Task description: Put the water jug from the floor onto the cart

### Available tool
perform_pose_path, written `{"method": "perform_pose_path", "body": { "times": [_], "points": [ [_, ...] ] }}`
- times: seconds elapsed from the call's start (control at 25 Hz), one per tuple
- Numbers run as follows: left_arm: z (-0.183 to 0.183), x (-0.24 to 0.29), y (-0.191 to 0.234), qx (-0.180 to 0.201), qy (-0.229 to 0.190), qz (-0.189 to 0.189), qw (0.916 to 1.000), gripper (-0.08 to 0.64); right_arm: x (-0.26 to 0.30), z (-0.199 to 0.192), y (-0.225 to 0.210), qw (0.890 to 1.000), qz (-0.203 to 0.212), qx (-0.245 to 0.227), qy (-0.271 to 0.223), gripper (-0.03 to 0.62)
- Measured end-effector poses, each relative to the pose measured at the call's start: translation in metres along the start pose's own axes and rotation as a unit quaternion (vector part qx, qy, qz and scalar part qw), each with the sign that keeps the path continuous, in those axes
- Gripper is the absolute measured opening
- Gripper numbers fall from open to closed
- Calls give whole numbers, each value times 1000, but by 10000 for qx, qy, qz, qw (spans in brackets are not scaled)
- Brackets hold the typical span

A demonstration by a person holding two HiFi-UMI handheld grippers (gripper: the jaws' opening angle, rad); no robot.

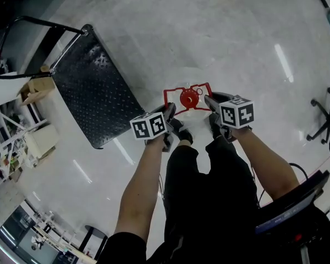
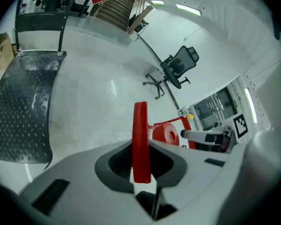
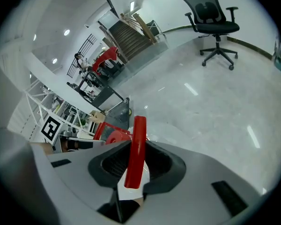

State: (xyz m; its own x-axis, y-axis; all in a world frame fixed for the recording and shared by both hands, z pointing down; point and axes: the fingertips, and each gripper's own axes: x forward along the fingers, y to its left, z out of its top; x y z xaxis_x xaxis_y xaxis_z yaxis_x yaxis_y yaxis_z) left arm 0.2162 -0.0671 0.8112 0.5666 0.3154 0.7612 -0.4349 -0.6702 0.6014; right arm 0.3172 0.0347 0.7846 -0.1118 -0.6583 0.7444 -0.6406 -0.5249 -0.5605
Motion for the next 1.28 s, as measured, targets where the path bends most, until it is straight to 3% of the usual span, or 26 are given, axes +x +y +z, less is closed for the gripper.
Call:
{"method": "perform_pose_path", "body": {
  "times": [0.16,0.36,0.56,0.92,1.28],
  "points": [
    [16,-49,-22,-107,-290,-108,9995,49,-28,24,41,9998,175,-117,73,91],
    [66,-147,-63,-82,-909,-31,9958,49,-79,88,121,9957,591,-708,94,91],
    [88,-246,-56,-328,-1735,127,9842,49,-91,128,223,9856,1105,-1276,15,91],
    [115,-382,12,-834,-2901,404,9525,49,-39,170,385,9637,1454,-2231,166,91],
    [117,-495,117,-1195,-3492,848,9255,52,48,163,536,9363,1969,-2856,555,91]
  ]
}}
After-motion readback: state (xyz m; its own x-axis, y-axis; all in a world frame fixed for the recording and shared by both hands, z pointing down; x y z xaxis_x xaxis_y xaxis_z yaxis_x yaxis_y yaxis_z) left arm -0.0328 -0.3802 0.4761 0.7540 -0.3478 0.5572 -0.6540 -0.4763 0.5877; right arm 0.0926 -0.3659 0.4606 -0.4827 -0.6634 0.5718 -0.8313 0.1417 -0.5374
